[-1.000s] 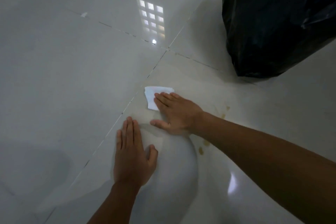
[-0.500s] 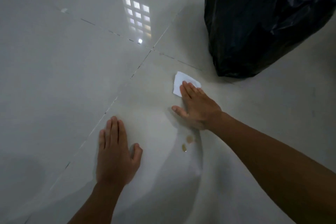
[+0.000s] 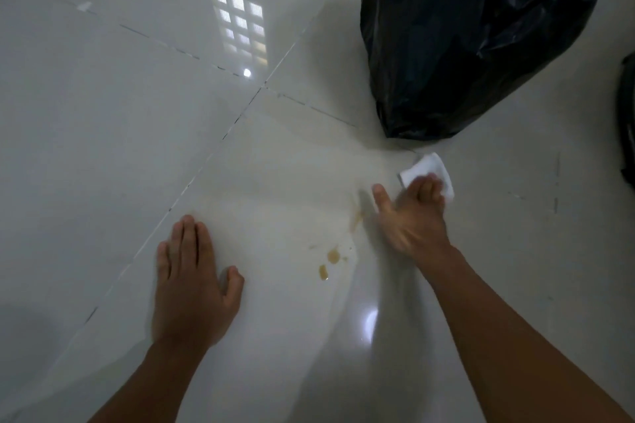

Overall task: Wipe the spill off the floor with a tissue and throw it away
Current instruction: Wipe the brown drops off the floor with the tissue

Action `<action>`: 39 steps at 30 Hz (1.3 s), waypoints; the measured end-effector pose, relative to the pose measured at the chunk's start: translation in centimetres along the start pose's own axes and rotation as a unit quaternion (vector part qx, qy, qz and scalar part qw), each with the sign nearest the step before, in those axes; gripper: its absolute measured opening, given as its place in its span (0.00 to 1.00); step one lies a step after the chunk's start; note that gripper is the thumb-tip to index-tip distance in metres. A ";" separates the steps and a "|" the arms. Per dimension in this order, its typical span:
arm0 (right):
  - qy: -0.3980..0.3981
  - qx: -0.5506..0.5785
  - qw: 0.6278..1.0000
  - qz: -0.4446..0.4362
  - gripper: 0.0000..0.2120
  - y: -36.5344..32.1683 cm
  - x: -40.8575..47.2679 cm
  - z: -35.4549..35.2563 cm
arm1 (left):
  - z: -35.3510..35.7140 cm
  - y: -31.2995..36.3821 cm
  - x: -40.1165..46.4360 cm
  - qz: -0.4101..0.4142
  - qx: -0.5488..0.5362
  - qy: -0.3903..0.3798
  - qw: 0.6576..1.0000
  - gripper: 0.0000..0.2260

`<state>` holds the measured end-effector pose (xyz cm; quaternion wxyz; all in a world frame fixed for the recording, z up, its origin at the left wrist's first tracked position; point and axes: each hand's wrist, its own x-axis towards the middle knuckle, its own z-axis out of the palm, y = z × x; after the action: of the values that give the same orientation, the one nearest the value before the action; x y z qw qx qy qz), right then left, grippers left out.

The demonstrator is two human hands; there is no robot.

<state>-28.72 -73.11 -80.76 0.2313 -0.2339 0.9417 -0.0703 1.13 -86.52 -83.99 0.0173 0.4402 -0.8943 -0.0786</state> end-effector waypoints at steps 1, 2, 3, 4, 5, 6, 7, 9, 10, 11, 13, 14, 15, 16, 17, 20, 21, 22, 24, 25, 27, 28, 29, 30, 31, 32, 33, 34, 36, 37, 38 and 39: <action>-0.001 -0.007 0.999 -0.042 0.49 -1.6 -0.2 0.5 | -0.1 0.1 -0.1 -0.002 0.001 -0.001 1.000 0.36; -0.004 -0.025 0.994 -0.104 0.48 -2.7 -1.1 1.2 | -0.2 0.1 -0.1 -0.004 -0.002 -0.003 1.000 0.36; -0.005 -0.041 0.984 -0.171 0.47 -2.8 -2.6 2.0 | -0.3 0.2 -0.2 -0.003 -0.006 -0.004 1.000 0.36; -0.003 -0.061 0.974 -0.217 0.46 -2.0 -4.2 2.4 | -0.4 0.2 -0.1 0.000 -0.013 -0.003 1.000 0.36; 0.006 -0.081 0.970 -0.231 0.46 -0.2 -5.3 2.3 | -0.4 0.1 -0.1 0.002 -0.017 -0.002 1.000 0.36; 0.017 -0.085 0.974 -0.209 0.46 2.1 -5.7 1.6 | -0.3 0.0 0.0 0.002 -0.019 0.000 1.000 0.37; 0.032 -0.079 0.984 -0.158 0.47 4.5 -5.2 0.7 | -0.2 -0.2 0.0 0.001 -0.019 0.001 1.000 0.37; 0.040 -0.043 0.998 -0.030 0.48 7.2 -3.1 -1.7 | 0.1 -0.2 0.0 0.001 -0.019 0.002 1.000 0.36; 0.033 -0.021 0.999 0.013 0.47 6.9 -1.5 -2.5 | 0.1 -0.2 0.1 0.004 -0.018 0.004 1.000 0.36; 0.031 -0.013 0.999 0.031 0.47 5.7 -0.2 -2.8 | 0.1 -0.1 0.1 0.007 -0.013 0.006 1.000 0.36; 0.021 -0.016 1.000 -0.011 0.46 1.6 0.1 -1.7 | -0.1 -0.1 0.0 0.009 -0.014 0.001 1.000 0.36; 0.008 -0.018 0.998 -0.067 0.46 0.0 -0.8 -0.6 | -0.3 0.0 0.0 0.006 -0.016 0.000 1.000 0.36; -0.006 -0.016 0.991 -0.132 0.46 -0.9 -2.6 0.8 | -0.4 0.0 0.0 0.005 -0.016 -0.003 1.000 0.37; -0.018 -0.025 0.981 -0.190 0.47 -0.9 -4.9 1.9 | -0.5 0.1 0.0 0.003 -0.016 -0.009 1.000 0.37; -0.017 -0.038 0.972 -0.233 0.46 -0.1 -7.2 2.7 | -0.6 0.1 0.0 0.001 -0.019 -0.012 1.000 0.37; 0.025 -0.071 0.971 -0.226 0.41 3.6 -7.9 2.2 | -0.5 0.0 0.0 0.000 -0.023 -0.008 1.000 0.37; 0.018 -0.055 0.979 -0.198 0.40 3.5 -6.8 1.7 | -0.4 -0.1 -0.1 -0.002 -0.021 -0.005 1.000 0.37; 0.006 -0.030 0.986 -0.166 0.40 2.6 -5.5 1.3 | -0.3 -0.1 0.0 0.001 -0.021 -0.004 1.000 0.37; -0.009 0.016 0.990 -0.137 0.40 -0.7 -4.1 1.3 | -0.4 0.0 0.1 0.005 -0.024 -0.001 1.000 0.37; -0.017 0.016 0.987 -0.157 0.40 -2.6 -4.5 1.8 | -0.5 0.0 0.0 0.002 -0.023 -0.001 1.000 0.37; -0.027 -0.004 0.968 -0.250 0.40 -4.3 -7.2 3.7 | -0.7 0.2 -0.2 0.000 -0.025 -0.005 1.000 0.37; -0.028 -0.013 0.954 -0.298 0.41 -3.9 -9.0 4.6 | -0.7 0.3 -0.2 0.000 -0.027 -0.003 1.000 0.37; -0.027 -0.029 0.943 -0.331 0.41 -2.9 -10.9 5.1 | -0.7 0.3 -0.2 0.001 -0.028 -0.001 1.000 0.37; -0.025 -0.045 0.936 -0.349 0.41 -1.7 -12.4 5.3 | -0.7 0.2 -0.1 0.000 -0.027 -0.002 1.000 0.37; -0.020 -0.064 0.934 -0.350 0.40 -0.4 -13.0 5.3 | -0.7 0.2 -0.1 0.000 -0.025 -0.005 1.000 0.37; -0.004 -0.085 0.939 -0.334 0.40 0.7 -12.7 5.1 | -0.7 0.1 0.0 0.000 -0.025 -0.006 1.000 0.37; 0.013 -0.107 0.947 -0.304 0.41 1.2 -11.8 4.5 | -0.7 0.1 0.0 0.000 -0.024 -0.005 1.000 0.37; 0.015 -0.114 0.958 -0.264 0.43 1.2 -10.4 3.8 | -0.6 0.1 -0.1 -0.001 -0.023 -0.004 1.000 0.37; 0.001 -0.095 0.974 -0.206 0.44 -0.5 -7.5 3.0 | -0.5 0.2 -0.1 -0.004 -0.022 -0.005 1.000 0.38; -0.003 -0.084 0.975 -0.204 0.45 -1.9 -7.0 3.3 | -0.4 0.1 -0.1 -0.004 -0.021 -0.006 1.000 0.38; -0.008 -0.077 0.972 -0.224 0.45 -3.1 -7.4 3.8 | -0.4 0.1 -0.1 -0.003 -0.020 -0.008 1.000 0.38; -0.017 -0.078 0.962 -0.262 0.45 -3.7 -8.7 4.6 | -0.4 0.1 -0.1 -0.002 -0.018 -0.009 1.000 0.38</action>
<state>-18.19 -72.38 -80.42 0.2023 -0.4910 0.8458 -0.0511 1.17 -86.41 -83.54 0.0173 0.4409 -0.8920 -0.0984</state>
